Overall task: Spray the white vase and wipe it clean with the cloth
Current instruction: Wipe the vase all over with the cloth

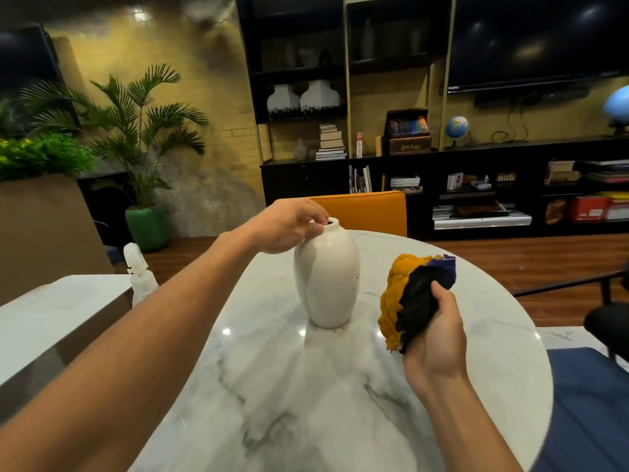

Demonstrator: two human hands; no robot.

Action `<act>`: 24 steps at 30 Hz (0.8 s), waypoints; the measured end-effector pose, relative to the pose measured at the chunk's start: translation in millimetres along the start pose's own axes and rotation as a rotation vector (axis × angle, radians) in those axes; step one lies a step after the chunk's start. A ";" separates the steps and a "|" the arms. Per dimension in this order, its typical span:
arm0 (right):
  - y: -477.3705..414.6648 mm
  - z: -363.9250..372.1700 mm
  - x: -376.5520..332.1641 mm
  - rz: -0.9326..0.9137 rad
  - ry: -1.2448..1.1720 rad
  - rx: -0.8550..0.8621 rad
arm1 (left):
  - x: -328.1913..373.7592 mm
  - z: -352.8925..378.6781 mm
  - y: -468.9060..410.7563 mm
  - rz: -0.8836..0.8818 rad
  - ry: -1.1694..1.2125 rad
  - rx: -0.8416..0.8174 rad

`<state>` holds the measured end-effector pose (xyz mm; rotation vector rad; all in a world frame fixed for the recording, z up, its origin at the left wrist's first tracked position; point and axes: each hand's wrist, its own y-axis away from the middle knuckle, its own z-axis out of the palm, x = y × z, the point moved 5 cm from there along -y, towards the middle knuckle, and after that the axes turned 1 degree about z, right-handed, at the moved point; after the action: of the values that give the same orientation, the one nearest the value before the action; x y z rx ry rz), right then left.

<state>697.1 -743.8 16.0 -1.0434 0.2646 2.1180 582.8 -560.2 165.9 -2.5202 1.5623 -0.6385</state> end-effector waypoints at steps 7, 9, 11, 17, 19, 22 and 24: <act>-1.0 58.7 18.3 -0.136 0.493 -0.037 | -11.4 4.2 -1.9 0.036 0.051 0.007; -5.2 80.9 28.4 -0.197 0.672 -0.102 | -12.0 4.5 -2.7 0.048 0.045 0.016; -8.8 100.2 33.5 -0.256 0.872 -0.117 | -11.8 4.1 -2.3 0.064 0.031 0.027; -18.7 117.9 32.4 -0.335 1.153 -0.086 | -16.8 6.1 -2.5 0.081 -0.044 0.017; -11.7 113.9 35.2 -0.364 1.175 -0.074 | -18.8 6.8 -3.1 0.084 -0.014 0.037; -8.3 109.5 33.6 -0.395 1.161 -0.068 | -18.8 6.4 -2.4 0.084 0.028 0.058; -16.9 112.4 25.6 -0.374 1.128 -0.068 | -18.8 7.2 -3.2 0.079 0.007 0.056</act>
<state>632.0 -664.9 71.7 -2.0533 0.4730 1.0332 581.1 -543.2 154.9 -2.4057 1.6129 -0.6715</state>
